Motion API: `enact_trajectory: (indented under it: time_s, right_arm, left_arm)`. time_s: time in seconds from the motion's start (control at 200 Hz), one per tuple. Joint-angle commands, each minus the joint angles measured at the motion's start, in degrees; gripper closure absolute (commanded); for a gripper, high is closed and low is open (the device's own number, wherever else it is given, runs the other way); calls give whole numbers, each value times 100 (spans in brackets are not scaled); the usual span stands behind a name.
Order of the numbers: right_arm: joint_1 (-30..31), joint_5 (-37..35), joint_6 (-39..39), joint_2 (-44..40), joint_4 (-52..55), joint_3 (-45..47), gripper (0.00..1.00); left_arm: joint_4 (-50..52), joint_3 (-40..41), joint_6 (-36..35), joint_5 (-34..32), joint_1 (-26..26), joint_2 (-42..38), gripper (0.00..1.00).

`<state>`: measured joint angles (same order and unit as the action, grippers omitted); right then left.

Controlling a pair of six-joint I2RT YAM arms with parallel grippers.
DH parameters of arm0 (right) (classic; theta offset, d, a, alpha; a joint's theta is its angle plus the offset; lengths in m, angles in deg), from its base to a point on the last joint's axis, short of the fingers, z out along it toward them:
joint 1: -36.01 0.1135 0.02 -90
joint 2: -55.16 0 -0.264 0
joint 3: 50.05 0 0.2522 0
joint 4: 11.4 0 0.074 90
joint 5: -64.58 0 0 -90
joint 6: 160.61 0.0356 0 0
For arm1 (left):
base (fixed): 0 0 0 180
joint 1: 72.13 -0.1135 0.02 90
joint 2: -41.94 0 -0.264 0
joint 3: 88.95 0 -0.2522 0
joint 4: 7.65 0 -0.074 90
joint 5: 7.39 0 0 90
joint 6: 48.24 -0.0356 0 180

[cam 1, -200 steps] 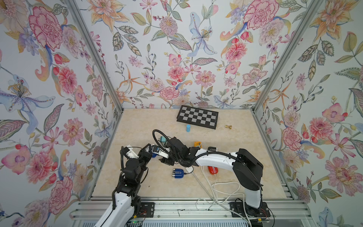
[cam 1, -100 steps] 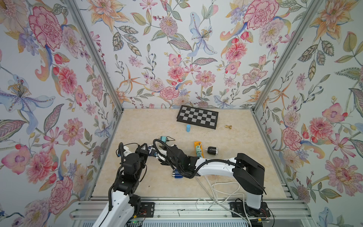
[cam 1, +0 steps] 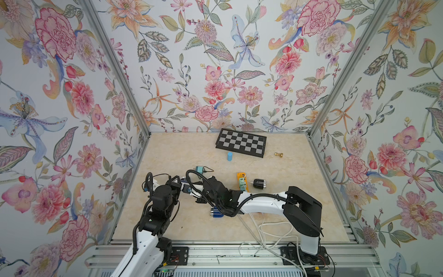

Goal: Unplug the electric shaver
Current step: Remove the charging cable from the electric shaver.

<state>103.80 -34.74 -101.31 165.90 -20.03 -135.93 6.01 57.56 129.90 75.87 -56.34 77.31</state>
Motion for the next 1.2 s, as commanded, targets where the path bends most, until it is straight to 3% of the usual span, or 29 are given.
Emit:
enact_trajectory:
  time_s: [0.0,0.125,0.32,0.645,0.806,0.996,1.196]
  right_arm:
    - [-52,71,-96,145,13,-261,78]
    - [-51,-50,-103,216,-29,-298,83]
    - [23,-452,-330,279,-290,-287,100]
    - [123,-1262,-984,397,-1658,287,100]
    - [72,-1303,-1042,334,-2141,640,100]
    - [189,-1223,-1213,143,-2039,714,100]
    - [159,-1229,-759,-175,-1698,858,100]
  left_arm:
    - [-125,-136,81,-77,72,8,97]
    - [-143,-146,106,-38,73,56,97]
    - [-168,-86,235,-16,75,68,98]
    - [-25,-203,316,-95,68,44,100]
    - [28,-147,353,-97,71,31,100]
    - [169,-174,248,-178,66,57,100]
    - [234,-137,229,-270,59,-82,100]
